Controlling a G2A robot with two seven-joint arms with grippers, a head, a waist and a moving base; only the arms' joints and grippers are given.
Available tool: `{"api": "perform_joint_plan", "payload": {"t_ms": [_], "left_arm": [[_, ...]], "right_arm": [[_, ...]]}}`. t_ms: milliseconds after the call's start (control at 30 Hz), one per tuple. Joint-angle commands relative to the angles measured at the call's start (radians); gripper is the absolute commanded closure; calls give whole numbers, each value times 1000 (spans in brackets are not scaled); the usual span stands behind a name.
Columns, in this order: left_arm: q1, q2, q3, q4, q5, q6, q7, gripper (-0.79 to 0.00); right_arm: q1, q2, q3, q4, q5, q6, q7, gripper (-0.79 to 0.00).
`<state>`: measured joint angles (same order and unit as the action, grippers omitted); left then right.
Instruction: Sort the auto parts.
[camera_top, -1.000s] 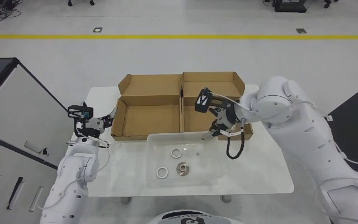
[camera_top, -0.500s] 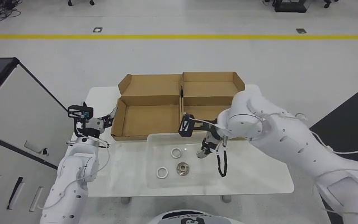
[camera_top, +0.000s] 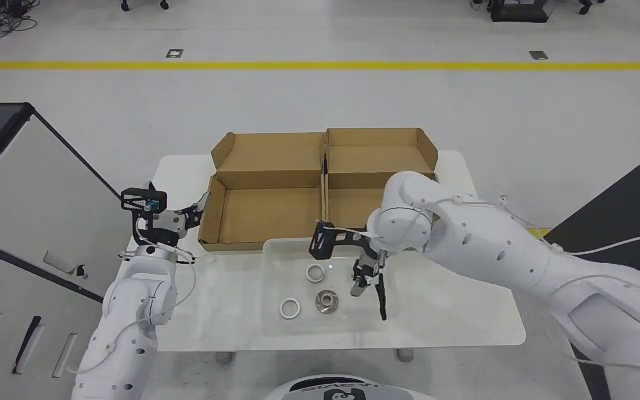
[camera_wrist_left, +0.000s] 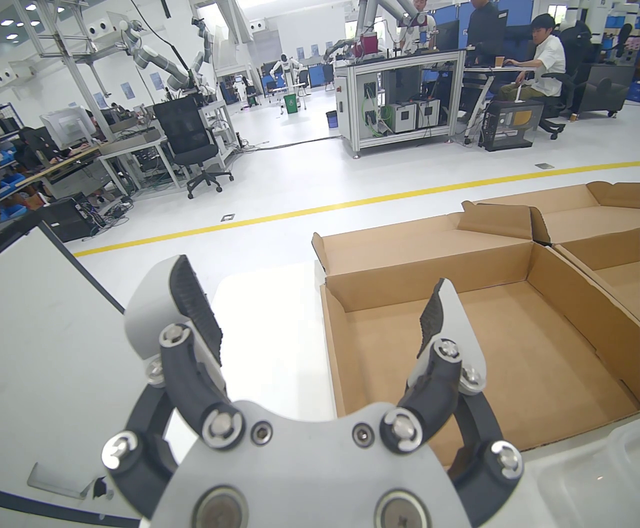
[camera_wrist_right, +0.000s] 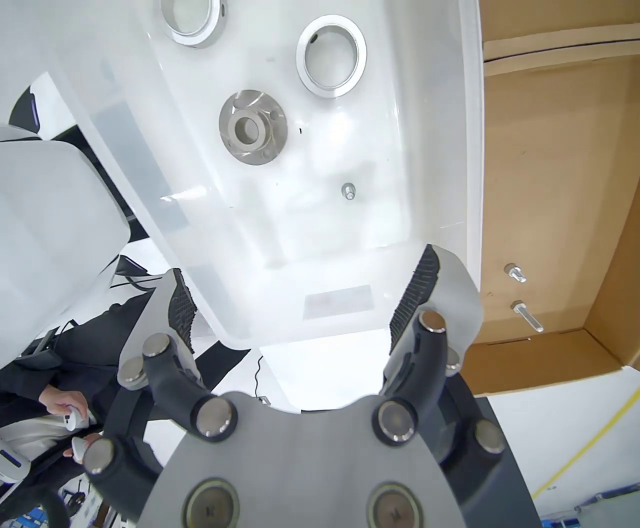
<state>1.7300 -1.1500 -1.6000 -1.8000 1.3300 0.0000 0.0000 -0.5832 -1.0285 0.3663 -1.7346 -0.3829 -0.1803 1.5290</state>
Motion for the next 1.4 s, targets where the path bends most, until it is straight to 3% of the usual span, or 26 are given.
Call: {"api": "perform_joint_plan", "payload": {"t_ms": [0,433,533,667,933,1033,1233,1367], "left_arm": [[0,0,0,0,0,0,0,-785],[0,0,0,0,0,0,0,-785],[0,0,0,0,0,0,0,-785],[0,0,0,0,0,0,0,-785],[0,0,0,0,0,0,0,-785],[0,0,0,0,0,0,0,-785],[0,0,0,0,0,0,0,-785],[0,0,0,0,0,0,0,-785]], "right_arm": [[0,-10,-12,25,-5,2,-7,-785],[-9,-63,-62,147,-28,-11,-44,-785],[-11,-74,-68,168,-29,-17,-50,-748],[-13,-86,-76,186,-31,-27,-52,-616],[-19,-108,-94,212,-47,-45,-44,-526],[-20,-115,-100,218,-58,-57,-42,-391],[-23,-127,-113,228,-86,-76,-32,-459],[-24,-133,-116,233,-110,-73,-30,-403]]}}
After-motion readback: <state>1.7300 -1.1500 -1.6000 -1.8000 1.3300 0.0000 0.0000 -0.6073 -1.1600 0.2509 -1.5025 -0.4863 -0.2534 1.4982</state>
